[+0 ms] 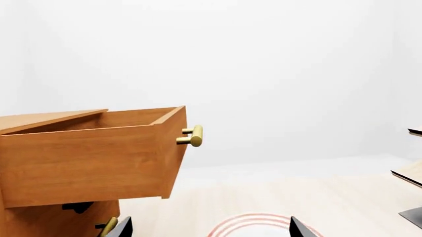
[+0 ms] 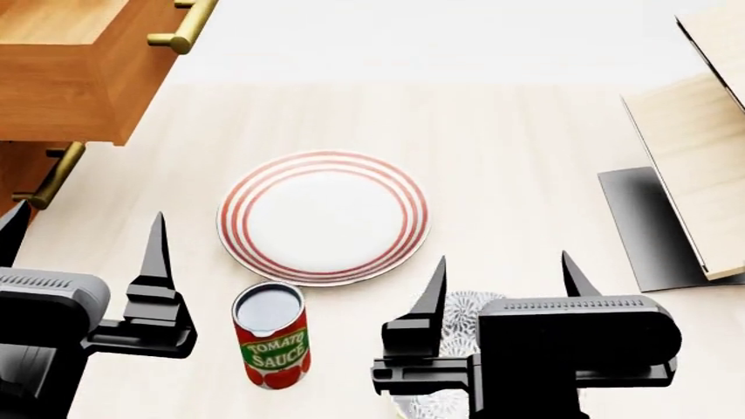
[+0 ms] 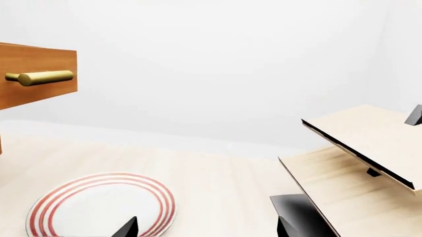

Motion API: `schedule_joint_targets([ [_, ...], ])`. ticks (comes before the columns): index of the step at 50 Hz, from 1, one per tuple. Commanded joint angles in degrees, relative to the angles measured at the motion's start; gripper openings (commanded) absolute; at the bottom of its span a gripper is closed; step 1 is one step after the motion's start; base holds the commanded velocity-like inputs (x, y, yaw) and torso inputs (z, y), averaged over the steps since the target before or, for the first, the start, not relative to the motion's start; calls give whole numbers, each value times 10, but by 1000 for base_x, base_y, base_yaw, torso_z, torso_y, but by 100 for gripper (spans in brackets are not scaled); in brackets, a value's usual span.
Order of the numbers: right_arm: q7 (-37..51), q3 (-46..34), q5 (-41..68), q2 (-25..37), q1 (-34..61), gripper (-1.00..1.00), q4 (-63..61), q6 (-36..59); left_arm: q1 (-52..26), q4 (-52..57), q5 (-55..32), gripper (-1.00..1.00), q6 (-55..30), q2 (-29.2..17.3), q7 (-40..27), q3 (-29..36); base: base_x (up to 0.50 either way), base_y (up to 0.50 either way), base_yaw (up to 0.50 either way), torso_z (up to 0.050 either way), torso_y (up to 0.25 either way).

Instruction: Close the top drawer of the cabinet.

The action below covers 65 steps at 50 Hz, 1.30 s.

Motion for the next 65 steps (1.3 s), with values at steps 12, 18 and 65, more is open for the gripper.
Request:
schedule_joint_targets([
  [12,5,-9,9,11,-2,100,11,-11,-1,-10,-12,100,7,-8,-12,6,500,0,0,0,1],
  [18,12,-5,12,6,0,100,21,-10,0,-11,-18,100,6,-9,-13,5,417,0,0,0,0],
  [65,27,-62,7,24,-26,100,68,-68,-348,-654,-44,100,266,57,-22,120,0,0,0,0,0],
])
